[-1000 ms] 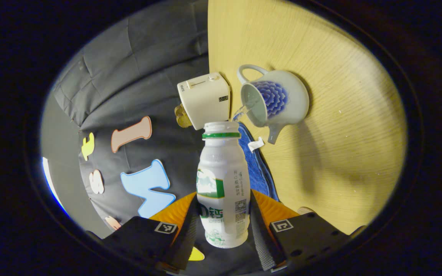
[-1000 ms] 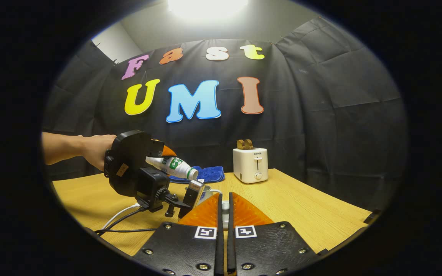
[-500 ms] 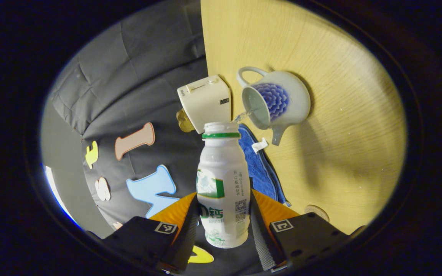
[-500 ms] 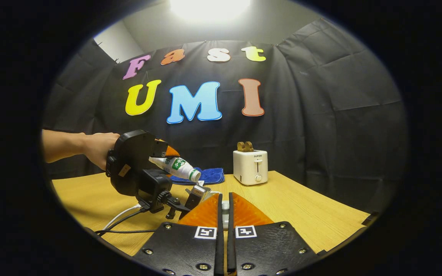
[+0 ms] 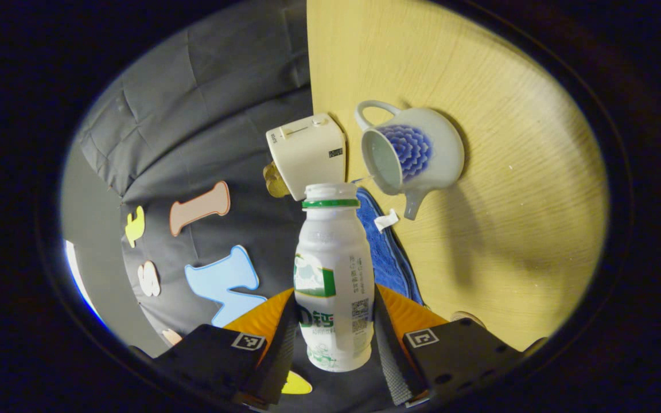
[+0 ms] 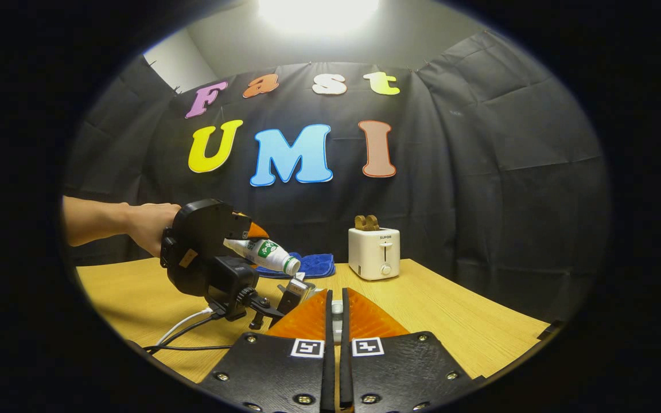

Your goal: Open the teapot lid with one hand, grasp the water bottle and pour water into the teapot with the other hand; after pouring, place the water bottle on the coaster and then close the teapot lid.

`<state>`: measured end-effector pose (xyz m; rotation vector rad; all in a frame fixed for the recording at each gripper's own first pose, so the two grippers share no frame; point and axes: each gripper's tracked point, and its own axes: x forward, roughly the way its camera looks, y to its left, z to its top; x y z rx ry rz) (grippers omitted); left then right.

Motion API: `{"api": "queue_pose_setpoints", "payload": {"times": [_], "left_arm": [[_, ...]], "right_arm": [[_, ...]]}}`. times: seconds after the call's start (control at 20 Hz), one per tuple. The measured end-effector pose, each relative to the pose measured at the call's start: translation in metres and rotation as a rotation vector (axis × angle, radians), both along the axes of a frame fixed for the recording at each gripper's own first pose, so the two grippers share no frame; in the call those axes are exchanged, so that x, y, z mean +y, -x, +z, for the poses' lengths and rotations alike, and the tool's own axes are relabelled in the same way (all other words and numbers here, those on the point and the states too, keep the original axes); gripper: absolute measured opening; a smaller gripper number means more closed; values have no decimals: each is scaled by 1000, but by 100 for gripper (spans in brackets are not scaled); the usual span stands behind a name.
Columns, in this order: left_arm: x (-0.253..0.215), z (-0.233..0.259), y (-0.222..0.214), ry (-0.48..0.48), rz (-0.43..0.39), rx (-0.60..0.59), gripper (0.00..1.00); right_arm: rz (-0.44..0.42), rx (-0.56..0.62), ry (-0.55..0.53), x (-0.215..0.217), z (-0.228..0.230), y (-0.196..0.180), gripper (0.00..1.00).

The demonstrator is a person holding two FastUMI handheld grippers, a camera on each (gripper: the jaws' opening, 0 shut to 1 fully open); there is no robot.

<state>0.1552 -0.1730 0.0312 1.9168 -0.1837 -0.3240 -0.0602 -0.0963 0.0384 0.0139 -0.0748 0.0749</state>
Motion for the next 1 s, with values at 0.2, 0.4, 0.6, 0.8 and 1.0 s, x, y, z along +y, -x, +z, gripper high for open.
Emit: {"api": "queue_pose_setpoints", "payload": {"times": [0.2, 0.4, 0.6, 0.8, 1.0], "left_arm": [[-1, -9, -1, 41, -1, 40, 71], [-1, -17, -2, 80, 4, 72, 74], [0, -28, 0, 164, 7, 123, 67], [2, -34, 0, 241, 10, 155, 67], [5, -37, 5, 369, 9, 206, 77]], "right_arm": [[-5, -6, 5, 1, 3, 0, 3], [-8, -12, 13, 0, 7, 1, 3], [-16, -25, 21, -1, 12, 2, 4], [-19, -27, 19, -2, 16, 1, 3], [-32, -35, 26, -5, 21, -3, 3]]}}
